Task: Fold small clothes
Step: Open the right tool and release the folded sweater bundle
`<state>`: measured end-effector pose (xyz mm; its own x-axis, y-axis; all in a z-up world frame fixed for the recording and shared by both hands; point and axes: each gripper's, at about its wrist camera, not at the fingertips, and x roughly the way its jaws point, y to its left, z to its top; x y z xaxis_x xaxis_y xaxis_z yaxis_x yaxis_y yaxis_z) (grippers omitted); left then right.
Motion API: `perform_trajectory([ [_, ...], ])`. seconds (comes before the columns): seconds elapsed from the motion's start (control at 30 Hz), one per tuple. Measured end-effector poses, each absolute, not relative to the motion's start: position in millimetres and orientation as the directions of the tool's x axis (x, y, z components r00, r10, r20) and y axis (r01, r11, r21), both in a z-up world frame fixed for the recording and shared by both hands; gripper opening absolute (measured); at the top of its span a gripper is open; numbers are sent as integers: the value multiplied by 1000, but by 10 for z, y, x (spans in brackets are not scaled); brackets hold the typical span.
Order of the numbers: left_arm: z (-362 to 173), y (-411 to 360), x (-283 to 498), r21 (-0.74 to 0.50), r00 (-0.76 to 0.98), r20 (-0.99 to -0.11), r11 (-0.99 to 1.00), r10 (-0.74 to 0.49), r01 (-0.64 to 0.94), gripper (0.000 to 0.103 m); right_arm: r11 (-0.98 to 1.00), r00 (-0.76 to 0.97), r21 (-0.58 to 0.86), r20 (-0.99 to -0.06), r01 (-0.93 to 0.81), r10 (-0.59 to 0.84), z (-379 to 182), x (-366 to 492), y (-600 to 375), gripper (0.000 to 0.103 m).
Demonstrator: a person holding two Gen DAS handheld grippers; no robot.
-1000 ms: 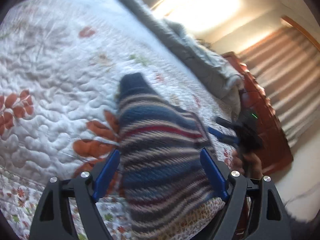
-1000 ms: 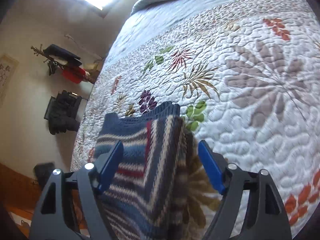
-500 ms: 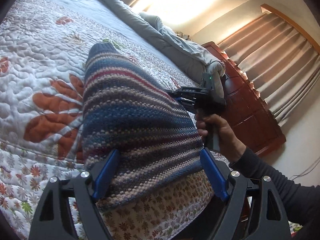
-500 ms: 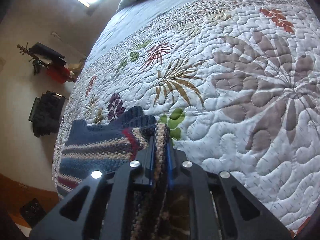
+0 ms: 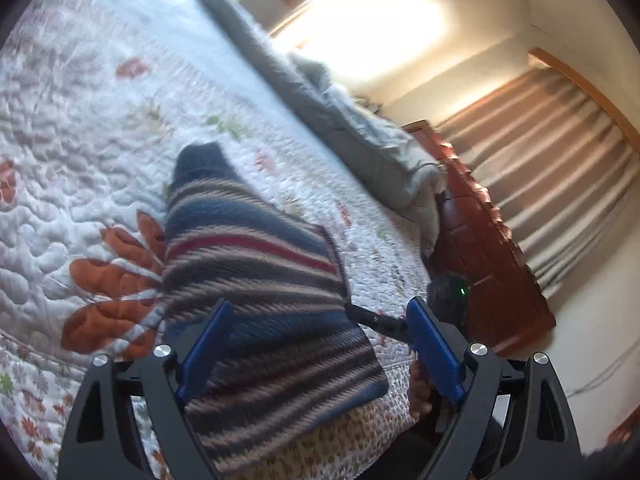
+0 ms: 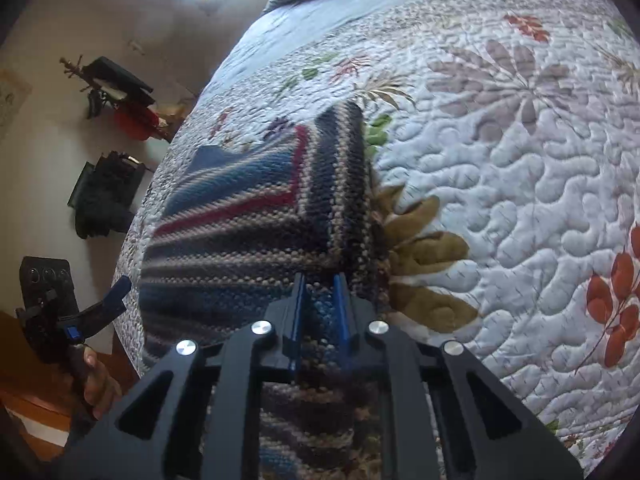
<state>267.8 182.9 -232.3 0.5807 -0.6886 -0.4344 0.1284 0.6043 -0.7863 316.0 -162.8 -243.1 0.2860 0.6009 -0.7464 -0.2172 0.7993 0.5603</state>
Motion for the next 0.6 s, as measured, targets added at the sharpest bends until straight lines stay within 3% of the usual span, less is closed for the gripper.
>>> perform_trajectory([
  [0.1,-2535,1824,2846,-787,541,-496,615,-679,51,89,780,305,590,-719,-208,625,-2297,3022,-1719,13],
  [0.2,-2591,1826,2843,-788,533,-498,614,-684,51,91,748,335,611,-669,-260,663,-2025,2691,-1749,16],
  [0.3,-2676,1853,2852,-798,524,-502,602,-688,26,91,734,293,636,-674,-238,679,-2156,2492,-1735,16],
  [0.43,-2881,1846,2891,-771,488,-576,635,-656,-57,91,753,268,641,-706,-150,655,-2599,2498,-1765,4],
  [0.5,-2955,1818,2867,-753,451,-618,650,-644,-102,91,714,278,689,-667,-125,691,-2565,2455,-1837,7],
  [0.57,-2868,1835,2721,-762,480,-598,641,-642,-91,91,700,312,697,-638,-153,704,-2360,2303,-1877,30],
  [0.6,-2817,1848,2631,-761,498,-591,644,-635,-82,91,708,331,686,-638,-168,696,-2261,2212,-1891,36],
])
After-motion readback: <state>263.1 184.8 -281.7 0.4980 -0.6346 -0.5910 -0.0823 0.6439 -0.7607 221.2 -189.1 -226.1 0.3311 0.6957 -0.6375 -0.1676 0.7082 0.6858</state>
